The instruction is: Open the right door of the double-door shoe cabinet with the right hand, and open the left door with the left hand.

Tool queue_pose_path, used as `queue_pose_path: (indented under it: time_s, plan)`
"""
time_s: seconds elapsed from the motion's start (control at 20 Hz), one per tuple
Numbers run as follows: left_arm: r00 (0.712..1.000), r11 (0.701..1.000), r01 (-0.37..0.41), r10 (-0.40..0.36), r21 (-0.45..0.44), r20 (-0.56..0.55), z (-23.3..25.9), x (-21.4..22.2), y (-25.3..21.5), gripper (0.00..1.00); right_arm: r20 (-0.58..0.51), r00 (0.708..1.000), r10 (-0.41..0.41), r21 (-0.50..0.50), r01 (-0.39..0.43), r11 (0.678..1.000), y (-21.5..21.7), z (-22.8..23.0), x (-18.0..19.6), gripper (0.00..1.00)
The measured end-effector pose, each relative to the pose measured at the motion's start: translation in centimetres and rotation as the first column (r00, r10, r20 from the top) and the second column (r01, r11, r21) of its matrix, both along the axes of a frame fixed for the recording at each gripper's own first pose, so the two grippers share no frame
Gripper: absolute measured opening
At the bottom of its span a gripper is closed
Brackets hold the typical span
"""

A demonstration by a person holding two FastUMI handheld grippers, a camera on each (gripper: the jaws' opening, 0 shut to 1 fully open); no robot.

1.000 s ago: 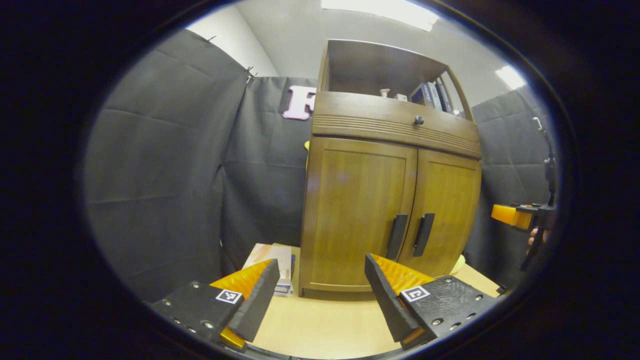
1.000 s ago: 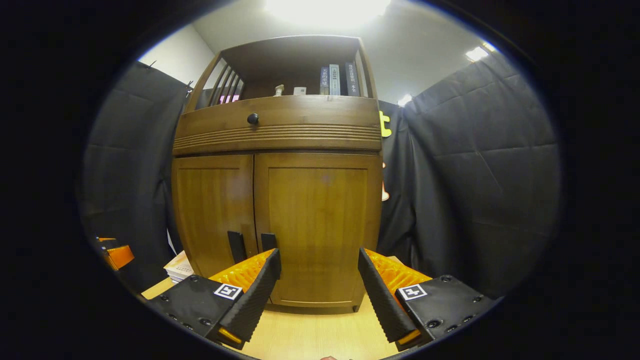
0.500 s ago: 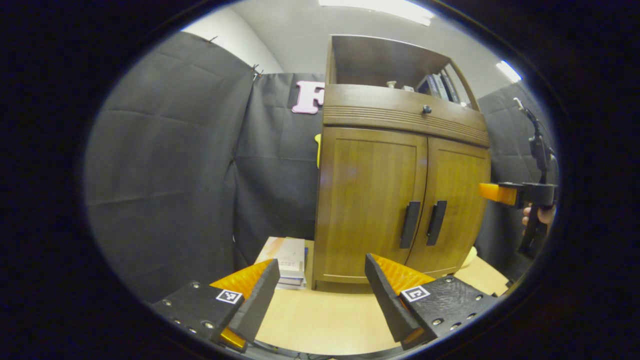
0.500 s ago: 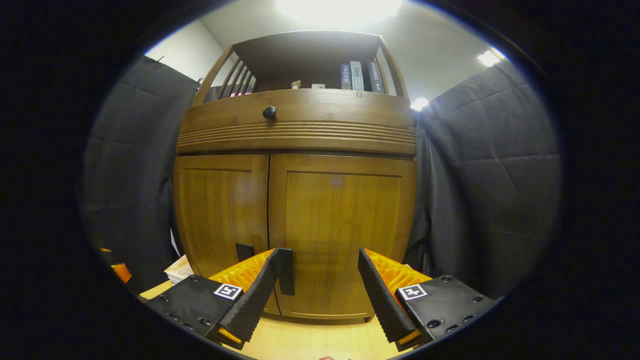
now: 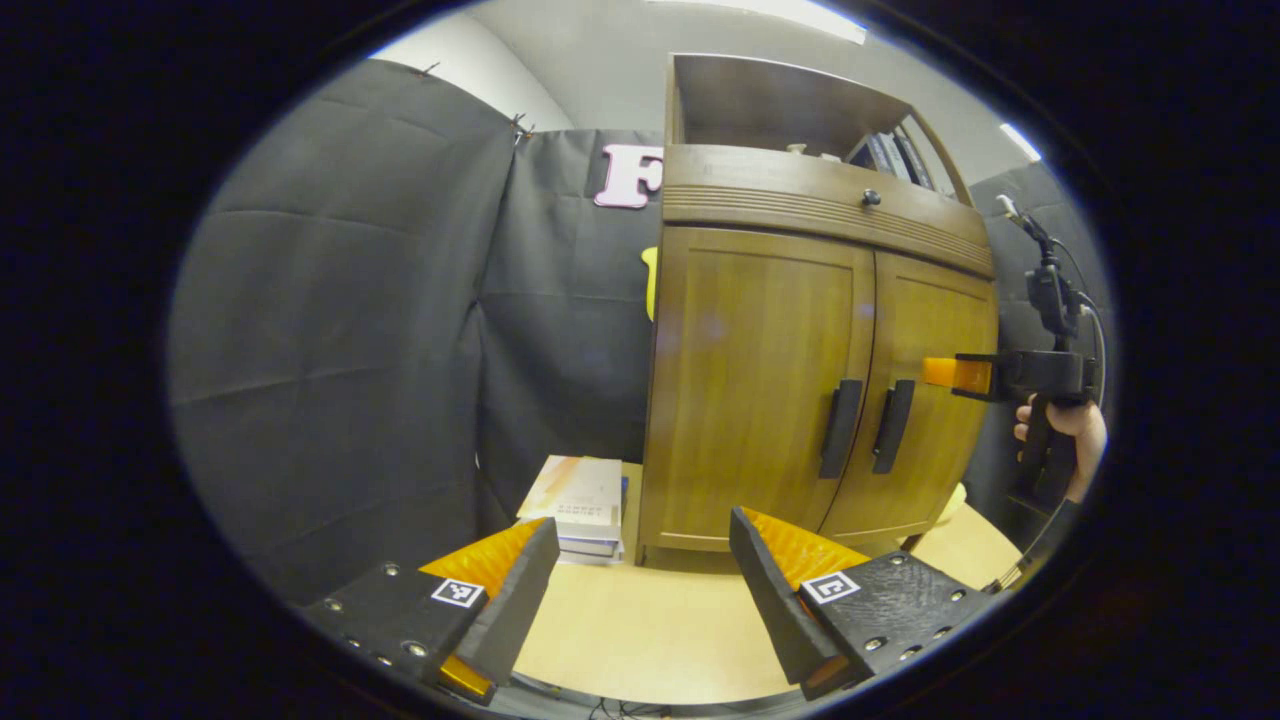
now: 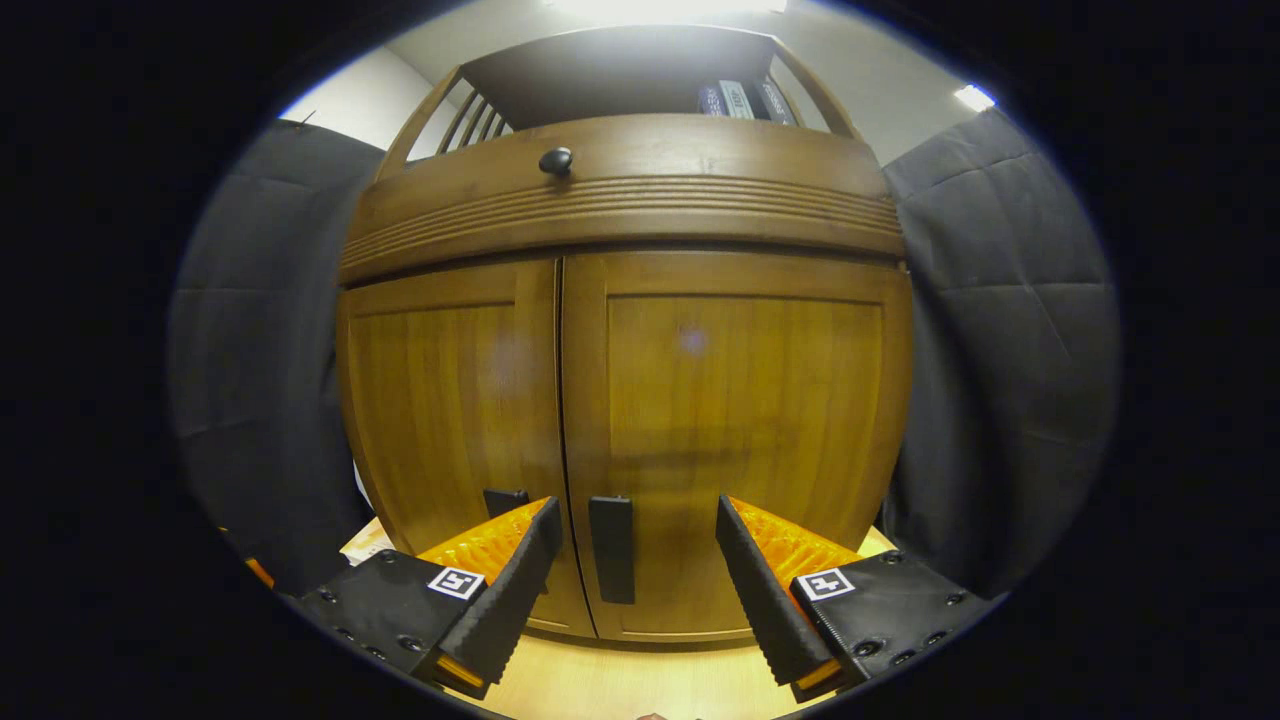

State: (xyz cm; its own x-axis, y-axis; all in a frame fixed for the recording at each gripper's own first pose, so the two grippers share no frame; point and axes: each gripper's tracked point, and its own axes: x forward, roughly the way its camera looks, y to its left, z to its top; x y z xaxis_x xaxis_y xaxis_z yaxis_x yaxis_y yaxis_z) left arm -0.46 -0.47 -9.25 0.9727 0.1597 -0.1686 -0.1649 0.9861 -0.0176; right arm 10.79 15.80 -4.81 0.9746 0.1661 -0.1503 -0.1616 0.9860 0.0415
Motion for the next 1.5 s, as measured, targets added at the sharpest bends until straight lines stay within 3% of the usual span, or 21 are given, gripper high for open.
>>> queue_pose_path:
  time_s: [0.15,0.7,0.95,1.05,1.15,1.3,1.4,1.5]
  plan:
    - [1.0,1.0,-0.008,0.008,-0.005,-0.001,-0.1,0.1,0.1,0.99,-0.068,0.998,-0.015,0.024,0.017,1.0,0.9,-1.6,1.6,0.97]
    - [0.998,0.999,-0.047,0.047,-0.01,-0.039,-1.1,2.0,1.4,1.0,-0.105,0.994,-0.02,-0.039,0.015,0.999,2.9,-4.5,4.5,0.98]
    - [0.997,0.999,-0.046,0.045,-0.016,-0.064,-1.8,2.1,1.3,1.0,-0.097,0.995,-0.028,-0.032,0.025,0.999,3.0,-4.7,5.6,0.43]
    - [0.997,0.999,-0.036,0.036,-0.007,-0.07,-2.0,2.0,1.2,1.0,-0.11,0.993,-0.034,-0.053,0.028,0.998,2.7,-4.9,5.5,0.41]
    - [0.997,1.0,-0.028,0.029,0.007,-0.068,-1.8,2.1,1.2,1.0,-0.111,0.993,-0.033,-0.028,0.03,0.999,2.7,-5.2,6.2,0.32]
    - [0.998,1.0,-0.012,0.013,0.012,-0.066,-1.8,2.2,0.9,1.0,-0.117,0.993,-0.013,-0.006,0.012,1.0,2.7,-5.4,5.7,0.32]
    - [0.998,1.0,-0.001,0.001,0.013,-0.062,-1.7,2.1,0.9,1.0,-0.115,0.993,0.011,-0.008,-0.012,1.0,2.8,-5.2,5.7,0.24]
    - [0.998,1.0,0.008,-0.007,0.021,-0.06,-1.6,2.2,0.8,1.0,-0.117,0.993,0.027,-0.009,-0.029,1.0,2.8,-5.2,5.6,0.24]
